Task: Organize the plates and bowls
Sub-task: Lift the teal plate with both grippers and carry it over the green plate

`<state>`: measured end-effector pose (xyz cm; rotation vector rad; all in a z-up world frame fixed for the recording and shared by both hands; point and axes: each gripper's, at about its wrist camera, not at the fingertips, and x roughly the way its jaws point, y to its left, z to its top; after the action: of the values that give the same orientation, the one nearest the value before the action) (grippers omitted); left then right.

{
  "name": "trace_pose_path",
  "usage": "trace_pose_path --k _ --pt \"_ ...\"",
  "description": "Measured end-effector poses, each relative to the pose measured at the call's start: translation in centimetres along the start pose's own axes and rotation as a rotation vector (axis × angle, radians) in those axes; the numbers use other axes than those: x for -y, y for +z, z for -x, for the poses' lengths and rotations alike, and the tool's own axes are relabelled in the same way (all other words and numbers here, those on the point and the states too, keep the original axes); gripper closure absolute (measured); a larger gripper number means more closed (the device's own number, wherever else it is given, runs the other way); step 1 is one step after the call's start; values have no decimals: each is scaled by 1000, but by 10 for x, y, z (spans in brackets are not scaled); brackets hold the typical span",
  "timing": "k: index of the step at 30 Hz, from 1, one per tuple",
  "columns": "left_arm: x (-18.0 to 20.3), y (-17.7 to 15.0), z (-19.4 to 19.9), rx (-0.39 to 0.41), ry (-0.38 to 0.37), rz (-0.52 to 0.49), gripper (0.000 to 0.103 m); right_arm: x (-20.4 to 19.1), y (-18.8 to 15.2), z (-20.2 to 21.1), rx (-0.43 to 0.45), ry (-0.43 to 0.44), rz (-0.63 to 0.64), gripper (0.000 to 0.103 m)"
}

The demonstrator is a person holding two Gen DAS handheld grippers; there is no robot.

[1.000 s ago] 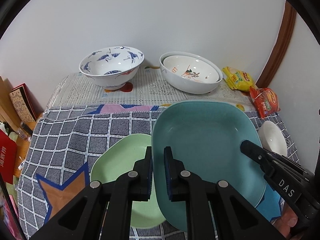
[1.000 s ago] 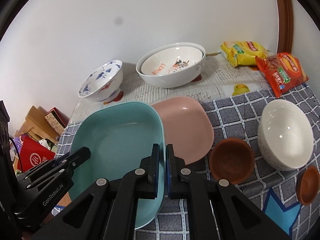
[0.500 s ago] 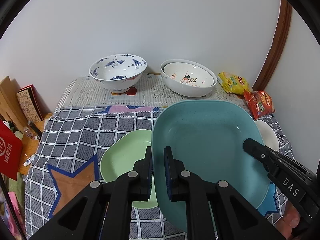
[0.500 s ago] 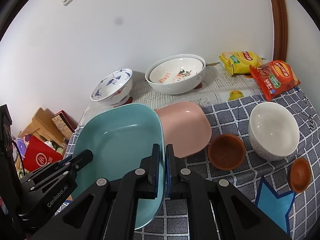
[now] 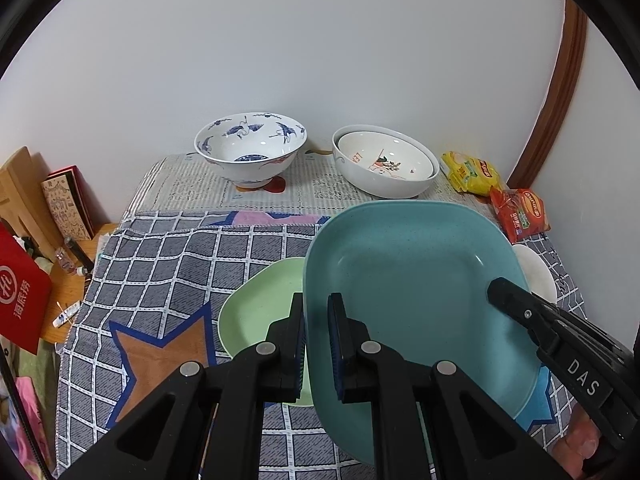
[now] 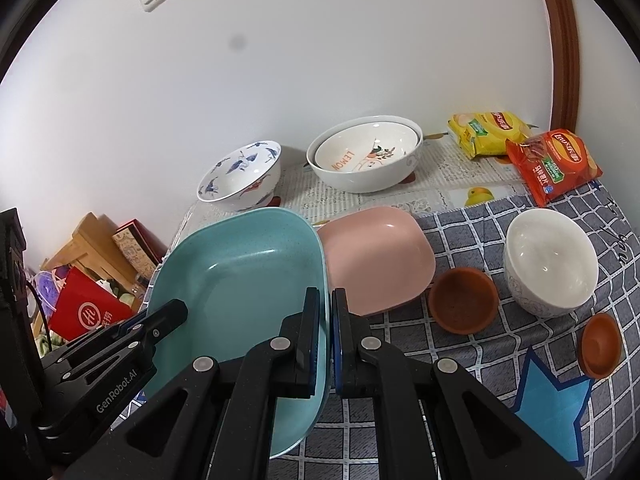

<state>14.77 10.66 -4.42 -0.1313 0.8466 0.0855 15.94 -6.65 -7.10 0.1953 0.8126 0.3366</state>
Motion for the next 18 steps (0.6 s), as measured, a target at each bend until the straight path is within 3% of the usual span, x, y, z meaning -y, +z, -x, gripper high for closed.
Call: trace_pose_path --k 18 --pt "-19 -3 -2 -5 17 31 92 -18 -4 -10 -14 12 26 97"
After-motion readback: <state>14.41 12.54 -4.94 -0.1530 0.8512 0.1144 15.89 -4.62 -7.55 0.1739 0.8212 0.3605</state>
